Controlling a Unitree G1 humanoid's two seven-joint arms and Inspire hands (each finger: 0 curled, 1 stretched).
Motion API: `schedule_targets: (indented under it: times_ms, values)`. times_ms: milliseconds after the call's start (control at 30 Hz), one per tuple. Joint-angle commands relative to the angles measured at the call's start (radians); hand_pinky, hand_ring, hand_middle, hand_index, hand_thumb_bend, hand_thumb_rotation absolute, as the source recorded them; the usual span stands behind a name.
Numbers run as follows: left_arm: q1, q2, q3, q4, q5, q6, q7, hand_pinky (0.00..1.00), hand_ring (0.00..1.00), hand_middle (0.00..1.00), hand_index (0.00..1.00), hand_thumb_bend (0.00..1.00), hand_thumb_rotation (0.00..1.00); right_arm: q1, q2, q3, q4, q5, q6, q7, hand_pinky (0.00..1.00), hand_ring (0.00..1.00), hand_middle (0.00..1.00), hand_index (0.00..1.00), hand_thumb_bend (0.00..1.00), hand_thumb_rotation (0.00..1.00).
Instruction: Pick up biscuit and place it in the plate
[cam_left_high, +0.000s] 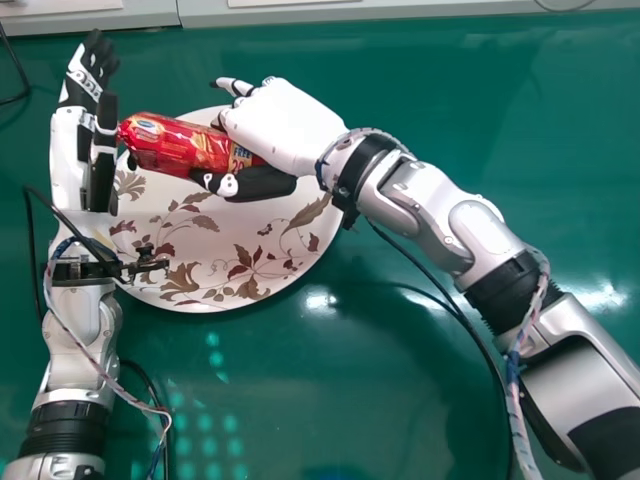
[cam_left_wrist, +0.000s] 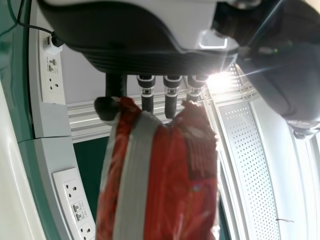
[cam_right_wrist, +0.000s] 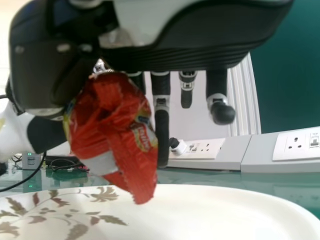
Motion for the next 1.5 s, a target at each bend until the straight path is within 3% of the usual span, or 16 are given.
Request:
schedule_targets:
  times_ms: [0,200,600,700,767,800,833,867,933,1067,1200,1467]
  values:
    - [0.142,-0.038,-0.012,0.076,0.015,-0.001,-0.001,0.0,1.0,1.0,1.0,1.0,0.86,-0.041,0.016,0.008,0.042,0.006,0.001,-0.019,0.06,0.09,0.47,0.48,0.53,0.0]
    - [0.143,-0.041,-0.011,0.081,0.023,-0.004,0.008,0.0,1.0,1.0,1.0,1.0,0.86,-0.072,0.016,0.024,0.108,-0.011,-0.013,-0.069,0.06,0.09,0.47,0.48,0.53,0.0]
    - [0.147,-0.044,-0.011,0.081,0.018,-0.006,0.006,0.0,1.0,1.0,1.0,1.0,0.86,-0.083,0.011,0.033,0.127,-0.017,0.017,-0.066,0.1,0.14,0.47,0.47,0.52,0.0]
    - [0.148,-0.046,-0.012,0.076,0.014,-0.005,0.002,0.0,1.0,1.0,1.0,1.0,0.86,-0.077,0.01,0.025,0.101,0.003,0.046,0.0,0.12,0.17,0.47,0.48,0.53,0.0]
    - [0.148,-0.047,-0.013,0.076,0.007,-0.007,-0.004,0.0,1.0,1.0,1.0,1.0,0.86,-0.077,0.001,0.028,0.075,0.009,0.065,0.07,0.18,0.26,0.44,0.5,0.52,0.0]
    - [0.149,-0.047,-0.013,0.075,0.007,-0.007,-0.004,0.0,1.0,1.0,1.0,1.0,0.85,-0.078,-0.005,0.03,0.058,0.011,0.073,0.11,0.27,0.36,0.5,0.49,0.52,0.07]
    - [0.15,-0.046,-0.013,0.07,0.014,-0.001,0.002,0.0,1.0,1.0,1.0,1.0,0.85,-0.077,-0.011,0.032,0.039,0.013,0.084,0.149,0.37,0.49,0.61,0.61,0.79,0.25]
    - [0.152,-0.045,-0.013,0.065,0.019,0.004,0.005,0.0,1.0,1.0,1.0,1.0,0.86,-0.073,-0.016,0.031,0.022,0.014,0.091,0.174,0.47,0.6,0.72,0.73,0.91,0.37]
    - [0.155,-0.045,-0.012,0.062,0.025,0.01,0.01,0.0,1.0,1.0,1.0,1.0,0.87,-0.064,-0.024,0.031,-0.006,0.008,0.102,0.196,0.55,0.71,0.82,0.83,0.98,0.47]
    - [0.156,-0.046,-0.012,0.064,0.016,0.0,0.002,0.0,1.0,1.0,1.0,1.0,0.86,-0.056,-0.04,0.036,-0.039,-0.011,0.115,0.203,0.67,0.83,0.93,0.92,1.0,0.6]
    - [0.162,-0.045,-0.012,0.057,0.023,0.005,0.007,0.0,1.0,1.0,1.0,1.0,0.87,-0.053,-0.056,0.039,-0.057,-0.032,0.116,0.179,0.7,0.88,0.96,0.96,1.0,0.7]
    - [0.175,-0.038,-0.01,0.05,0.014,0.003,-0.006,0.0,1.0,1.0,1.0,1.0,0.87,-0.009,-0.103,-0.02,-0.14,0.012,0.152,0.223,0.74,0.91,0.99,1.0,1.0,0.72]
